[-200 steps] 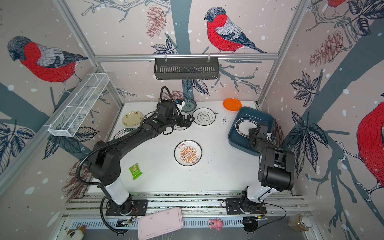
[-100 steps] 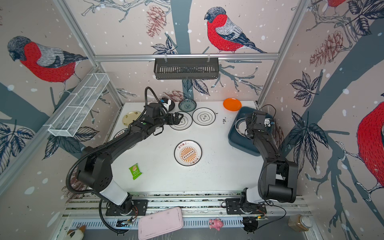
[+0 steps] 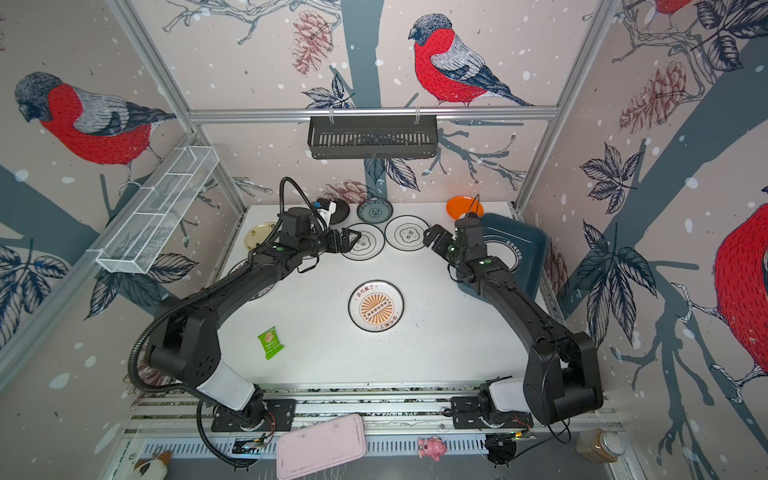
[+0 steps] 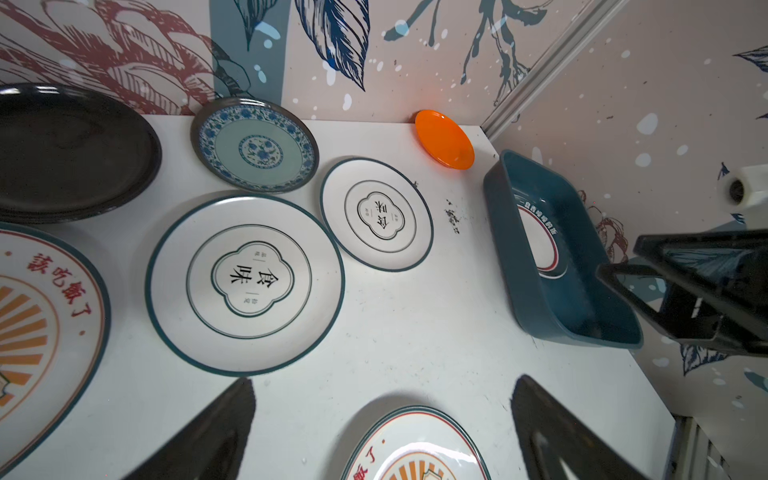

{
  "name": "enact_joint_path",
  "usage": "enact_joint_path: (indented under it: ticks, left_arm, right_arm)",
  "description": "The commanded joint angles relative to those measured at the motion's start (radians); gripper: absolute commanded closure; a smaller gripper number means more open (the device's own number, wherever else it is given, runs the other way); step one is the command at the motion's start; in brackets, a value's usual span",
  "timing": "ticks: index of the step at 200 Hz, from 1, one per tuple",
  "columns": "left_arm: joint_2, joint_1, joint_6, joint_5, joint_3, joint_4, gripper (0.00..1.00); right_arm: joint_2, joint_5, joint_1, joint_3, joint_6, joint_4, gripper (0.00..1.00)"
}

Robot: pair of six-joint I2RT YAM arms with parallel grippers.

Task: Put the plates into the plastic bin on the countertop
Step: 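Move the right gripper to the orange sunburst plate's edge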

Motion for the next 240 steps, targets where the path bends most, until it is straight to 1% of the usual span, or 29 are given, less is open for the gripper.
enact_joint_path:
  ticks: [1, 15, 53, 85, 115, 129, 157, 176, 200, 216, 220, 232, 240]
  left_arm:
    - [0.013, 0.003, 0.026, 0.060, -0.030, -0.033, 0.04]
    - [0.023, 0.003, 0.012, 0.077, -0.057, -0.033, 0.04]
    - [0.018, 0.003, -0.027, 0.069, -0.144, -0.002, 0.04]
    - [0.020, 0.003, -0.049, 0.073, -0.178, 0.000, 0.04]
    - [-0.001, 0.003, -0.056, 0.056, -0.223, -0.008, 0.04]
    - [-0.013, 0.003, -0.049, 0.047, -0.229, -0.016, 0.04]
    - [-0.026, 0.003, -0.033, 0.037, -0.231, -0.036, 0.04]
    - [-0.019, 0.002, -0.018, 0.038, -0.210, -0.068, 0.04]
    - [0.003, 0.003, 0.001, 0.041, -0.188, -0.099, 0.04]
    - [0.013, 0.003, 0.008, 0.041, -0.188, -0.108, 0.04]
    - [0.015, 0.003, 0.008, 0.041, -0.162, -0.110, 0.04]
    - [0.020, 0.003, 0.012, 0.042, -0.155, -0.113, 0.04]
    - [0.024, 0.005, 0.014, 0.043, -0.153, -0.115, 0.04]
  right_arm:
    - [0.003, -0.066, 0.067, -0.064, -0.062, -0.026, 0.00]
    - [0.015, -0.130, 0.103, -0.117, -0.041, 0.010, 0.02]
    - [0.036, -0.187, 0.181, -0.215, -0.032, 0.061, 0.04]
    - [0.067, -0.242, 0.197, -0.283, -0.024, 0.110, 0.07]
    - [0.102, -0.263, 0.197, -0.292, -0.049, 0.109, 0.10]
    - [0.128, -0.280, 0.197, -0.290, -0.057, 0.119, 0.13]
    - [0.182, -0.290, 0.198, -0.293, -0.067, 0.143, 0.22]
    - [0.219, -0.294, 0.198, -0.288, -0.067, 0.160, 0.31]
    - [0.261, -0.292, 0.196, -0.285, -0.055, 0.179, 0.39]
    - [0.281, -0.284, 0.199, -0.285, -0.042, 0.186, 0.49]
    - [0.287, -0.278, 0.198, -0.286, -0.039, 0.186, 0.51]
    - [0.296, -0.269, 0.197, -0.291, -0.031, 0.194, 0.56]
    - [0.300, -0.263, 0.198, -0.292, -0.024, 0.200, 0.62]
